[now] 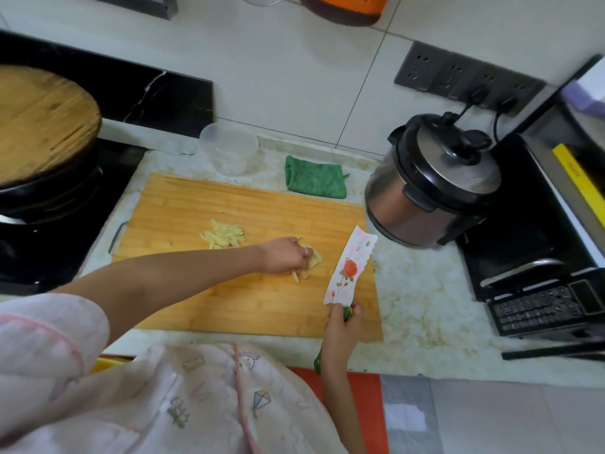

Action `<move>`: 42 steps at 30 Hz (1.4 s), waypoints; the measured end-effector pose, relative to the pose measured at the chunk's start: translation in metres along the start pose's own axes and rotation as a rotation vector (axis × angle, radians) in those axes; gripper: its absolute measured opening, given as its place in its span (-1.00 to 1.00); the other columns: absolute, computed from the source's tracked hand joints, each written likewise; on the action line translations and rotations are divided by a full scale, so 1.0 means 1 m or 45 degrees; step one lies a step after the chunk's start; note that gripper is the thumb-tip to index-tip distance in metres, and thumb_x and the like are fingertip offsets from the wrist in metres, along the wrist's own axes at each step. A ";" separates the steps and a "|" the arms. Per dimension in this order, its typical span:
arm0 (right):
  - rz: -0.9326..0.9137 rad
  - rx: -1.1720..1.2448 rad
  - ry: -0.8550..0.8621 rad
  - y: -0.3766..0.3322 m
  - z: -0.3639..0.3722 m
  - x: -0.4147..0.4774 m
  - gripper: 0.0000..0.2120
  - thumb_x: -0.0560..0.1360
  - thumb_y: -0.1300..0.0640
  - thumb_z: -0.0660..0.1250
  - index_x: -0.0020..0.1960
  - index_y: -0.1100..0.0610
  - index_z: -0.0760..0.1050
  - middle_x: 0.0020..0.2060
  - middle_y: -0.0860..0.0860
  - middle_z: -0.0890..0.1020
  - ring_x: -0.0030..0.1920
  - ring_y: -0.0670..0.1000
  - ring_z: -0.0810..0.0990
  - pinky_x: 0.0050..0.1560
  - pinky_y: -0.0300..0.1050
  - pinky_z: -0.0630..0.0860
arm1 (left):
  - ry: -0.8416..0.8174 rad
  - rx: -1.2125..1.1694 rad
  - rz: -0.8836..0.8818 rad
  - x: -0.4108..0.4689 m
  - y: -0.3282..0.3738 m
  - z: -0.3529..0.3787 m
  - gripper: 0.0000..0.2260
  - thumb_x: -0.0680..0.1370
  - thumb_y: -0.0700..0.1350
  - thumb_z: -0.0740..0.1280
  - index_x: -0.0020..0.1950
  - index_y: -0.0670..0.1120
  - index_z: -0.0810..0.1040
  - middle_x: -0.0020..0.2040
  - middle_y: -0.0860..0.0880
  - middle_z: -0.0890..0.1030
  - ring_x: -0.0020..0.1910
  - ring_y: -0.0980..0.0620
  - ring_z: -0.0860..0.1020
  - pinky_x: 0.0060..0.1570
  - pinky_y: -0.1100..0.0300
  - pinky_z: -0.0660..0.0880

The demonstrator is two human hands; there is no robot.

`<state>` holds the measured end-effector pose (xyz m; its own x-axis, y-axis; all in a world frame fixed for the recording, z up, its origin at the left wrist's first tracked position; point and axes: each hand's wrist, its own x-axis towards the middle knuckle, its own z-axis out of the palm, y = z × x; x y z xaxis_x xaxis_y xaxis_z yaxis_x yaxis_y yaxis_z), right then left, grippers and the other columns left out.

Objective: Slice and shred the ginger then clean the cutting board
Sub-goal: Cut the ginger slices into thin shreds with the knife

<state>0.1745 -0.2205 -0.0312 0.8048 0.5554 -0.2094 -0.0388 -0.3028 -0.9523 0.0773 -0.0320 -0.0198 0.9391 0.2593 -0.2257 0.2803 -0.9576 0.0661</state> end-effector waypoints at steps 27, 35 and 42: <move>-0.369 -0.271 -0.837 -0.038 0.038 -0.023 -0.66 0.65 0.10 0.06 0.23 -0.34 0.33 -0.09 -0.03 0.51 -0.35 -0.12 0.45 -0.31 -0.22 0.40 | 1.208 -2.271 -0.893 -0.131 0.028 -0.009 -0.75 0.54 -0.36 0.30 0.12 -0.06 0.49 -0.12 -0.04 0.63 -0.18 0.11 0.64 -0.23 0.25 0.61; -0.633 -0.129 -0.807 -0.079 0.065 -0.030 -0.68 0.44 -0.11 0.34 0.12 0.01 0.56 -0.16 -0.04 0.53 -0.09 -0.14 0.52 -0.06 -0.46 0.37 | 1.271 -1.942 -0.763 -0.132 0.044 -0.031 -0.75 0.46 -0.42 0.38 -0.01 -0.10 0.51 -0.06 -0.03 0.56 -0.31 0.01 0.59 -0.27 0.24 0.60; -0.727 -0.054 -0.765 -0.090 0.077 -0.032 -0.87 0.43 0.15 0.46 -0.04 0.07 0.58 -0.18 0.05 0.58 -0.17 -0.10 0.51 -0.12 -0.33 0.43 | 1.417 -2.030 -0.839 -0.129 0.049 -0.032 -0.79 0.46 -0.43 0.37 -0.06 -0.16 0.49 -0.18 -0.12 0.55 -0.35 0.09 0.60 -0.26 0.25 0.61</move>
<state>0.1064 -0.1512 0.0444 0.2400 0.9480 0.2092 0.3118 0.1288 -0.9414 -0.0232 -0.1081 0.0440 0.1640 0.9856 -0.0417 -0.1337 0.0641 0.9890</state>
